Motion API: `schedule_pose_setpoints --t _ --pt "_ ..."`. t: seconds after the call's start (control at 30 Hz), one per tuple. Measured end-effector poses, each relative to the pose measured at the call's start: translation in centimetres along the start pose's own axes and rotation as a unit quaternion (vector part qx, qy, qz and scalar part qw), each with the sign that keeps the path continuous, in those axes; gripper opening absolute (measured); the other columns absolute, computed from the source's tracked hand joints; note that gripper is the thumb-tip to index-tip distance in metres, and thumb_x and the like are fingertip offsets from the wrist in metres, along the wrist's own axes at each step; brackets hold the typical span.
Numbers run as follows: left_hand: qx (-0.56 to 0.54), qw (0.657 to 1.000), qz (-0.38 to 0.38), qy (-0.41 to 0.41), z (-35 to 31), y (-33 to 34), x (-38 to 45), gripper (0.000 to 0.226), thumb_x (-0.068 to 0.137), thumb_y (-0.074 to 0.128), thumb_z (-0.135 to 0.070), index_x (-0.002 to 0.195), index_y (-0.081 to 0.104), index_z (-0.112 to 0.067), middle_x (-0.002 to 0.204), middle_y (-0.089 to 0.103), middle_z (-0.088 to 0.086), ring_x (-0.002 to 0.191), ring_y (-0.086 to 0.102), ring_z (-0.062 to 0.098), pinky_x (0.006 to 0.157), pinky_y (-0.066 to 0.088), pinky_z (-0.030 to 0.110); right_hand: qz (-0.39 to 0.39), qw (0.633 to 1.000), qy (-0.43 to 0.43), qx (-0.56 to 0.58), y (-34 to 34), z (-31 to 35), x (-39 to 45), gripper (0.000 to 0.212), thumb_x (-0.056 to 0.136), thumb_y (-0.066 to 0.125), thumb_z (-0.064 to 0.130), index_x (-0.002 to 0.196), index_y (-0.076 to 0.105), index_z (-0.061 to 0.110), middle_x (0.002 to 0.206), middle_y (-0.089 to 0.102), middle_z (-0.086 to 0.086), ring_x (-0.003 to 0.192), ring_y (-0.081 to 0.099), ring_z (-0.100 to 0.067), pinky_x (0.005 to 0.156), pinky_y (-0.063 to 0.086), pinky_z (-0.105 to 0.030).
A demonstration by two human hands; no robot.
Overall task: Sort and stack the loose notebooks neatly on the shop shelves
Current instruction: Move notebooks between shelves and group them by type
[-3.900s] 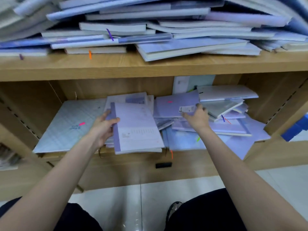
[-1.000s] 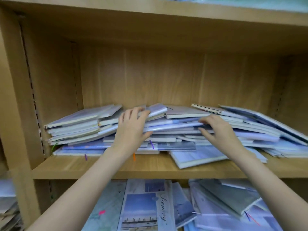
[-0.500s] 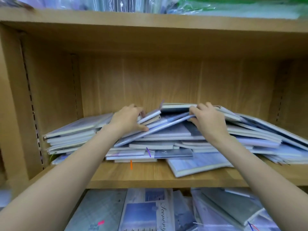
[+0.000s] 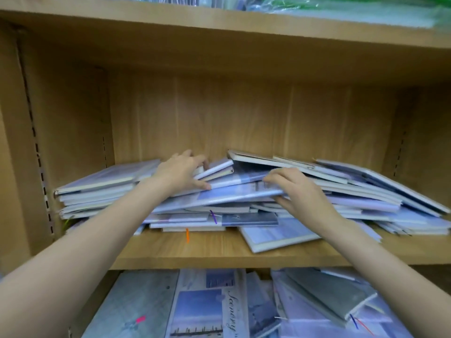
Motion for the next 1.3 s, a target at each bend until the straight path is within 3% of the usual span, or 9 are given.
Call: schedule_pose_setpoints --t 0.13,0.27,0.4,0.5,0.67,0.8,0.97,1.17,1.3 --pt "0.006 1.0 0.006 -0.009 -0.1 -0.1 -0.3 0.049 0.078 0.064 -0.053 0.118 0.047 -0.03 0.118 0.045 0.005 0.113 0.044 0.029 0.086 0.041 0.038 -0.028 0.999 -0.01 0.014 -0.6 1.2 0.3 0.045 0.049 0.08 -0.01 0.088 0.074 0.013 0.082 0.073 -0.004 0.072 0.071 -0.022 0.051 0.057 -0.032" --pt "0.01 1.0 0.015 -0.008 0.1 -0.1 -0.2 0.05 0.078 0.064 -0.053 0.119 0.046 -0.03 0.119 0.045 0.005 0.115 0.043 0.03 0.085 0.039 0.038 -0.073 0.991 -0.09 -0.072 -3.0 5.1 -0.1 0.03 0.07 0.048 -0.001 0.08 0.071 0.017 0.073 0.069 0.003 0.066 0.066 -0.018 0.041 0.043 -0.021" --pt "0.002 1.0 0.009 0.0 0.2 0.4 -0.7 0.051 0.083 0.061 -0.048 0.128 0.044 -0.03 0.125 0.043 0.011 0.118 0.04 0.033 0.091 0.037 0.039 -0.088 0.996 -0.03 0.012 -3.0 4.2 -1.1 0.033 0.07 0.05 0.008 0.091 0.074 0.017 0.093 0.073 0.002 0.082 0.07 -0.018 0.051 0.054 -0.027" --pt "-0.078 0.995 -0.034 0.044 -0.3 -0.6 -2.9 0.05 0.088 0.06 -0.037 0.134 0.044 -0.027 0.122 0.048 0.006 0.115 0.046 0.025 0.089 0.034 0.029 -0.021 0.998 0.004 0.056 -0.7 2.1 -0.5 0.044 0.065 0.053 0.01 0.104 0.072 0.012 0.108 0.071 -0.004 0.099 0.068 -0.024 0.078 0.054 -0.03" --pt "-0.158 0.975 -0.055 0.148 -0.7 -1.0 -8.0 0.015 0.09 0.058 -0.033 0.102 0.067 -0.031 0.112 0.058 -0.011 0.106 0.051 0.007 0.095 0.038 0.03 -0.056 0.997 0.006 0.06 -1.7 2.9 0.5 0.039 0.07 0.042 0.015 0.091 0.075 0.011 0.09 0.074 -0.005 0.079 0.072 -0.025 0.056 0.059 -0.041" --pt "-0.246 0.963 -0.039 0.1 1.1 -0.8 -9.6 0.033 0.08 0.05 -0.052 0.111 0.054 -0.042 0.113 0.059 -0.023 0.109 0.052 -0.008 0.093 0.04 0.017 -0.123 0.991 -0.042 0.0 -5.0 5.0 3.2 0.029 0.072 0.046 0.012 0.084 0.073 0.015 0.081 0.073 0.0 0.067 0.07 -0.021 0.038 0.049 -0.029" --pt "-0.262 0.959 -0.023 0.104 1.3 0.3 -10.7 0.026 0.083 0.064 -0.039 0.109 0.06 -0.037 0.114 0.06 -0.02 0.108 0.053 -0.005 0.092 0.041 0.013 -0.105 0.992 -0.062 0.041 -3.8 5.9 0.3 0.028 0.08 0.047 0.012 0.09 0.073 0.011 0.089 0.072 -0.001 0.078 0.069 -0.021 0.058 0.054 -0.03" --pt "-0.222 0.969 -0.055 0.098 1.2 1.9 -12.4 0.033 0.08 0.071 -0.029 0.102 0.053 -0.047 0.11 0.056 -0.021 0.104 0.051 -0.002 0.089 0.041 0.024 -0.048 0.991 -0.069 0.102 -2.9 6.9 -2.6 0.026 0.079 0.062 0.01 0.103 0.072 0.009 0.108 0.07 -0.004 0.102 0.062 -0.02 0.09 0.049 -0.03" --pt "-0.157 0.976 -0.13 0.078 0.2 2.2 -14.1 0.039 0.082 0.069 -0.026 0.119 0.057 -0.029 0.117 0.052 -0.012 0.11 0.046 0.009 0.093 0.037 0.029 0.083 0.996 0.022 0.031 -2.0 2.4 -1.2 0.061 0.073 0.076 0.007 0.13 0.054 0.009 0.14 0.046 -0.015 0.131 0.039 -0.034 0.107 0.026 -0.036"
Point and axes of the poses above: each hand's wrist, its own x-axis towards the middle knuckle, its own y-axis out of the palm, z = x × y, the point moved 9 cm from there along x, towards the middle knuckle
